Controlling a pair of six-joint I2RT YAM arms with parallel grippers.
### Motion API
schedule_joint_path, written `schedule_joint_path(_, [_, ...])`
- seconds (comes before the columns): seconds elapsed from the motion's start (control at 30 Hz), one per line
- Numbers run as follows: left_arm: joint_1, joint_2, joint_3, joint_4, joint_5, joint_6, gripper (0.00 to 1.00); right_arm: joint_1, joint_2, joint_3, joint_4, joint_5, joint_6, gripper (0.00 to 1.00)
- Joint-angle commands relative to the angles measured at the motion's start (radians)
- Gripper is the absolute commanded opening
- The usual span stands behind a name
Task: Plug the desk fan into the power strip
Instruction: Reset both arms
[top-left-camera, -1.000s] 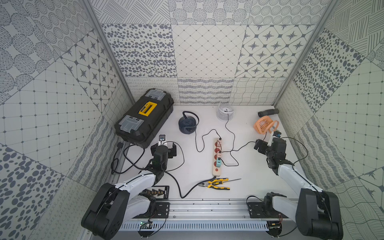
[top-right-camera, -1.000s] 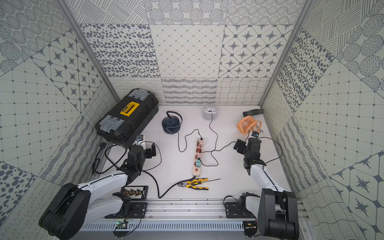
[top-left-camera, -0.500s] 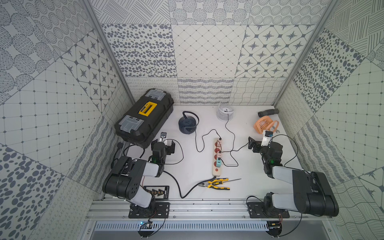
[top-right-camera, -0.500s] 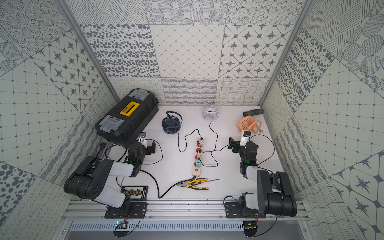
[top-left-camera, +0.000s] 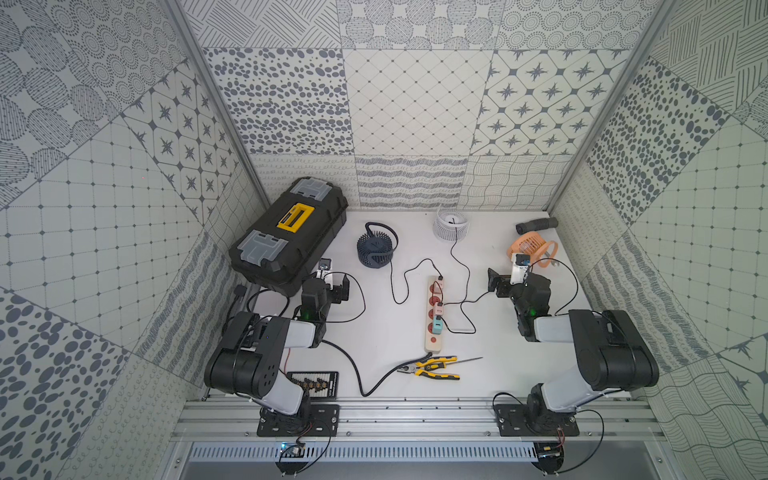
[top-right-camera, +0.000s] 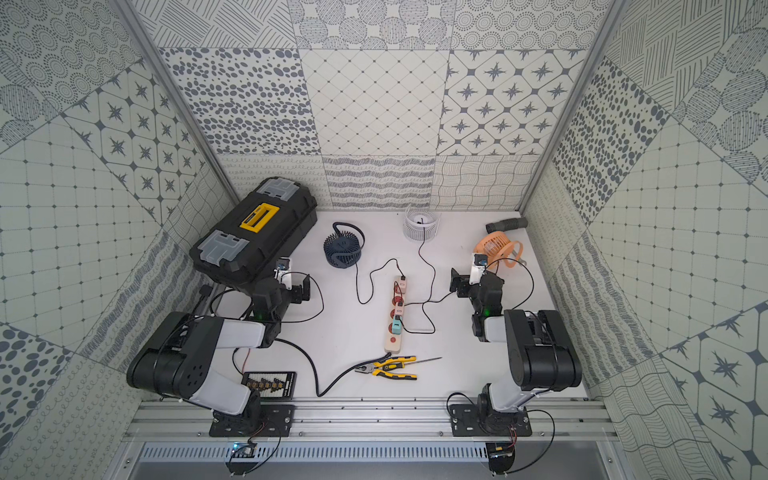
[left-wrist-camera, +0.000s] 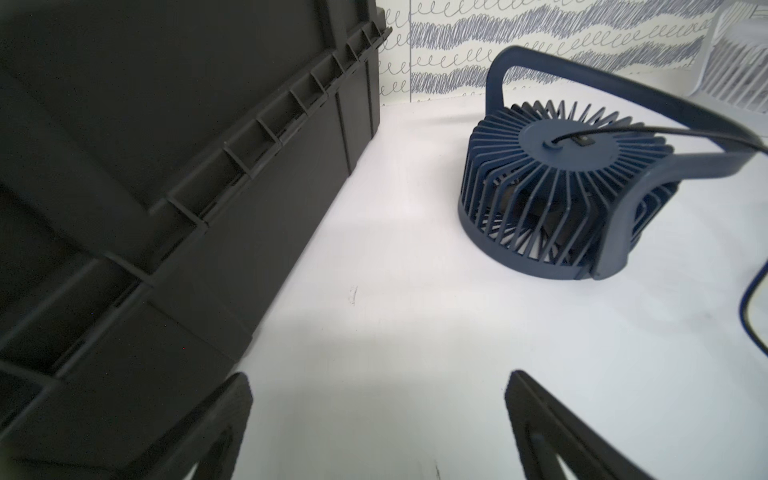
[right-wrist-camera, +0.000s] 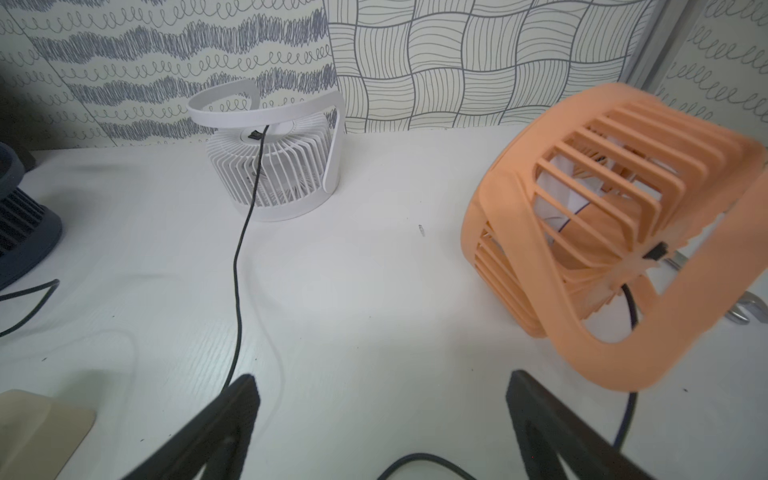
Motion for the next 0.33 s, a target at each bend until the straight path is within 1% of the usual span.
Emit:
schedule_joint_path(0.0, [0.008,0.002,0.009,-0.014,0.060,0.009,0.98,0.006,-0.002,0.006,0.018,0.034,-0.008,0.97])
schedule_joint_path(0.3, [0.018,0.001,0.014,-0.024,0.096,0.010,0.98,0.008,-0.002,0.007,0.018,0.038,-0.010,0.97])
